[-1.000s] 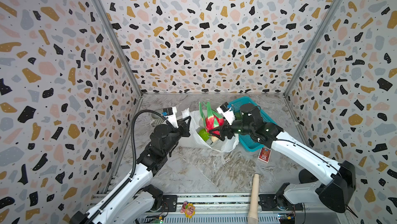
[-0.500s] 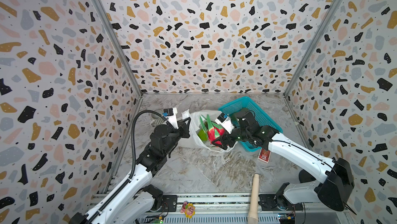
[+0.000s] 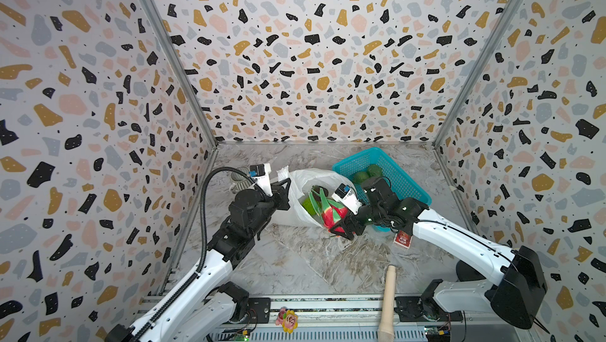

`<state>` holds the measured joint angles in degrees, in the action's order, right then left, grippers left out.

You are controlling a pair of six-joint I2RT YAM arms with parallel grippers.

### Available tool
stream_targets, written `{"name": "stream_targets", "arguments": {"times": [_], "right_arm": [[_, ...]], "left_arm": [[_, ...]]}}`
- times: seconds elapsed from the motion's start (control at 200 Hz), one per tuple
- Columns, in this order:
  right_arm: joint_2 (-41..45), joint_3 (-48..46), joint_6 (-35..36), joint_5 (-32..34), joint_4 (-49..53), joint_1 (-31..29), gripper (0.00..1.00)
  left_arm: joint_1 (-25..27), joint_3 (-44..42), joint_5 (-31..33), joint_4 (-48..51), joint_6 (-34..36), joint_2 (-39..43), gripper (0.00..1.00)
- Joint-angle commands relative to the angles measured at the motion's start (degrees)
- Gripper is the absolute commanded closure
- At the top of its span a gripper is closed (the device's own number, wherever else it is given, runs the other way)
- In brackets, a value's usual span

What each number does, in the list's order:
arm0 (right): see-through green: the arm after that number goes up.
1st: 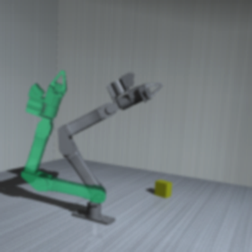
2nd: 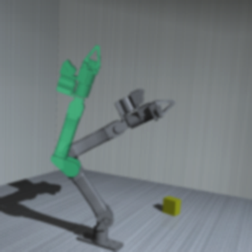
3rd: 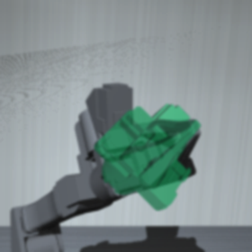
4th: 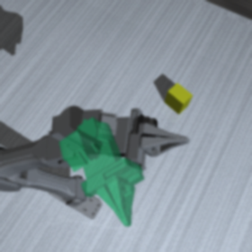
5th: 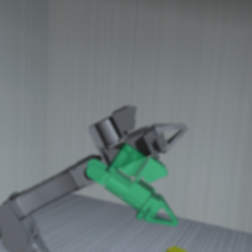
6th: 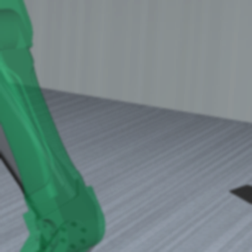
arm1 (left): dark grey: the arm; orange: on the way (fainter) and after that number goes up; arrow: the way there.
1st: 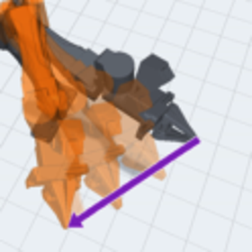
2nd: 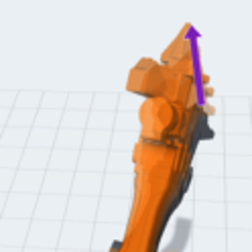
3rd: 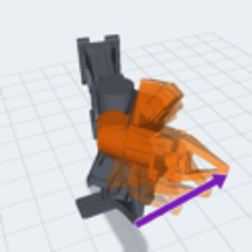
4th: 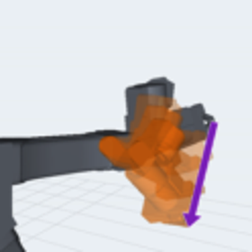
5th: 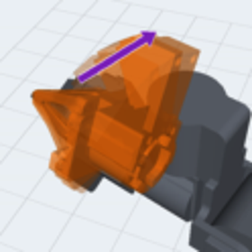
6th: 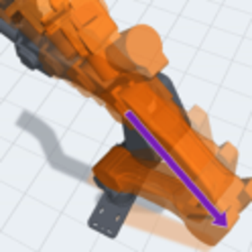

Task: Place the fruits into the plastic bag
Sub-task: 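Lift the dragon fruit with the right gripper and lower it into the bag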

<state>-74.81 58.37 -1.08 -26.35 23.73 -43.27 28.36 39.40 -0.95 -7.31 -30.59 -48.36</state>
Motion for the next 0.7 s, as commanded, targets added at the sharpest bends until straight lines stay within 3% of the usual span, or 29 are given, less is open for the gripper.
{"name": "stream_targets", "arguments": {"times": [0.0,0.265,0.691], "right_arm": [[-1.37,1.85,-0.39,-0.01,-5.18,0.11,0.67],[-11.66,11.27,-2.29,4.42,-10.47,-0.02,0.66],[-29.5,29.01,-4.66,4.48,-12.69,-1.74,0.63]], "left_arm": [[0.29,1.91,-0.17,-1.65,2.22,1.89,1.0],[0.31,-0.22,-3.09,-1.9,1.72,4.1,1.0],[0.29,-2.73,-3.18,-2.58,0.26,5.69,1.0]]}}
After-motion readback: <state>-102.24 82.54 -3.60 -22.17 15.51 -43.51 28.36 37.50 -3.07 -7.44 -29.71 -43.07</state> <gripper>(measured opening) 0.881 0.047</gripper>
